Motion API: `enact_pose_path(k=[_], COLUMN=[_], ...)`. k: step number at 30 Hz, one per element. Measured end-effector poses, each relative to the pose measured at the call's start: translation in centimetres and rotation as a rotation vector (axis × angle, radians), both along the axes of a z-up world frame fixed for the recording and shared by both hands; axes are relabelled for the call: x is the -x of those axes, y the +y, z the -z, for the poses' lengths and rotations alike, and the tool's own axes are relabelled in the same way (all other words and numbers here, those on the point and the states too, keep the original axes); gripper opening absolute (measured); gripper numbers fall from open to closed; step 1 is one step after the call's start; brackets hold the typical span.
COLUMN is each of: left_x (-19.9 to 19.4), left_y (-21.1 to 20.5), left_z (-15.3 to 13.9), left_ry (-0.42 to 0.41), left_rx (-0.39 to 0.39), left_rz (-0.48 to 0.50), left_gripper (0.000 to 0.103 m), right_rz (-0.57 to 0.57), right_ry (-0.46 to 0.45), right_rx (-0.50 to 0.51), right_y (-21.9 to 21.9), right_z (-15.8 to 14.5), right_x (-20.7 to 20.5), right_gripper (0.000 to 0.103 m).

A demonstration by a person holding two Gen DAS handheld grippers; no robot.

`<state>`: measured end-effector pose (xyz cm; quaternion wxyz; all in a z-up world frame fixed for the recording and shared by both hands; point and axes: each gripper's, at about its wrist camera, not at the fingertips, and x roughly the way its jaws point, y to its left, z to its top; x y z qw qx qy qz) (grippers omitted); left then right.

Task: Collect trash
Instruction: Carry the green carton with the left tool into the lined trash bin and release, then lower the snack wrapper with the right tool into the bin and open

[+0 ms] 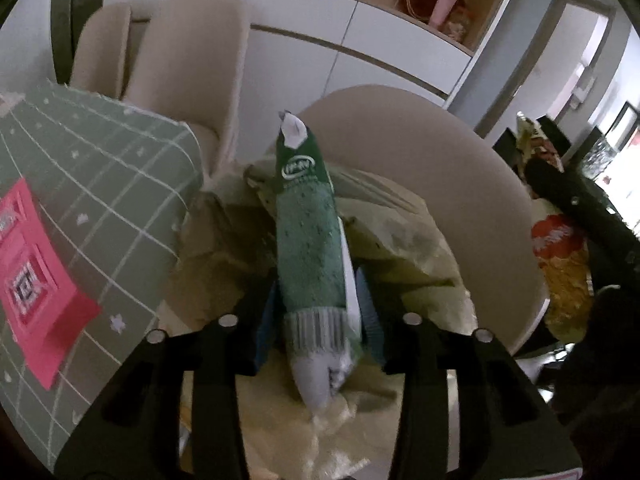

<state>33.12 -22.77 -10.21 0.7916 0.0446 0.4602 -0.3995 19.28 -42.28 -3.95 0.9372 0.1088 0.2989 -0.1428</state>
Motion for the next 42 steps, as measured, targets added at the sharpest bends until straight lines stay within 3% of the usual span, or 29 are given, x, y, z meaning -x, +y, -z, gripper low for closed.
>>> enact_pose_path(k=[9, 15, 18, 26, 33, 35, 37, 42], left_x=[0.9, -0.3, -1.0, -0.7, -0.5, -0.5, -0.5, -0.3], left_y=[5.1, 11.2, 14.1, 21.5, 25.3, 26.1, 26.7, 28.3], left_z=[-4.7, -6.0, -6.2, -5.0, -4.4, -4.4, -4.3, -3.7], left_ry=[-0.050, -0.075, -0.094, -0.057, -0.047, -0.053, -0.053, -0.032], left_rx=[0.079, 0.058, 0.039, 0.020, 0.002, 0.004, 0.005, 0.021], left_rz=[-0.059, -0.269, -0.371, -0.528, -0.574, -0.573, -0.569, -0.551], left_gripper=[0.045, 0.045, 0.045, 0.045, 0.045, 0.045, 0.045, 0.045], right_rz=[-0.076, -0.199, -0.240, -0.184, -0.096, -0.103, -0.096, -0.061], right_ry=[-0.013, -0.007, 0.040, 0.232, 0.265, 0.249, 0.233, 0.167], right_rx=[-0.035, -0.087, -0.094, -0.071, -0.090, -0.133, -0.133, -0.061], right_y=[2.3, 6.1, 7.9, 8.5, 7.7, 7.5, 7.5, 8.4], right_z=[-0.3, 0.4, 2.2, 7.6, 8.8, 8.8, 8.4, 6.2], right_x=[-1.9, -5.5, -7.5, -10.3, -10.1, -9.9, -9.5, -7.9], right_gripper=[0.035, 0.035, 0.035, 0.035, 0.035, 0.040, 0.057, 0.062])
